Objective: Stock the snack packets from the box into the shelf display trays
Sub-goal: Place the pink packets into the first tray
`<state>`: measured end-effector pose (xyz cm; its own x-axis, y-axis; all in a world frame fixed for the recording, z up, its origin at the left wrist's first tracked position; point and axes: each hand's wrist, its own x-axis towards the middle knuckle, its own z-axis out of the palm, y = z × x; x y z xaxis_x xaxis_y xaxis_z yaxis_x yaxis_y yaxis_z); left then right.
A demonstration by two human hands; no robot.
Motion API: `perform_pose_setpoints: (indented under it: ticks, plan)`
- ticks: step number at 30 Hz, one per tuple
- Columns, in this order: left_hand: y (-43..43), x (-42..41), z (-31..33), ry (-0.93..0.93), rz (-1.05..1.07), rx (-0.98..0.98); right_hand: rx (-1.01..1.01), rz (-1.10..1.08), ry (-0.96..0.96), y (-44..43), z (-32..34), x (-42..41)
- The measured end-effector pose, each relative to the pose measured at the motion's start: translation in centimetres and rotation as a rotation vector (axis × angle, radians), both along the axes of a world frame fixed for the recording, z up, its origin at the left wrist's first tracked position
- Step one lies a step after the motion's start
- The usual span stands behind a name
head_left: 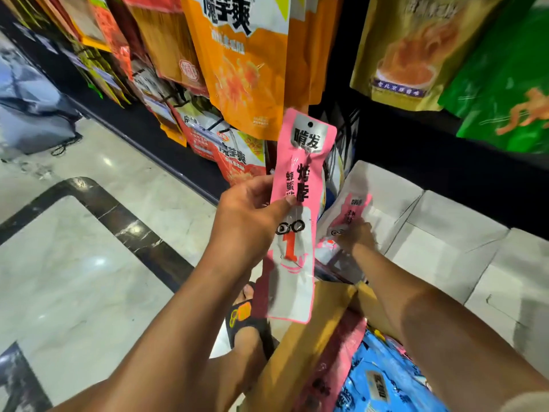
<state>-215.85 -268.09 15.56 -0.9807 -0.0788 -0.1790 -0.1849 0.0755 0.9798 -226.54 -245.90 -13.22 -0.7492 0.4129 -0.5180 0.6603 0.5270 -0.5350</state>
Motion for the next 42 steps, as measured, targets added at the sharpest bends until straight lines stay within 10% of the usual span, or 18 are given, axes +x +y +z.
perform_pose_setpoints:
  ticks: [2,18,28,34,42]
  plan:
    - [0.1,0.2,0.2,-0.012,0.001,-0.001,0.278,0.185,0.021,-0.6,0.3,1.3]
    - [1.0,0.0,-0.1,-0.064,0.021,-0.040,0.189,0.685,-0.158,-0.2,-0.3,1.3]
    - [3.4,1.2,0.4,0.025,-0.042,-0.060,0.081,0.508,0.325,7.7,9.2,12.5]
    - [5.8,1.8,-1.2,0.049,-0.065,-0.060,0.421,0.375,0.075,15.3,9.7,21.1]
    - [11.0,-0.4,-5.4,0.148,-0.229,-0.155,0.335,0.332,-0.047,16.5,9.4,24.0]
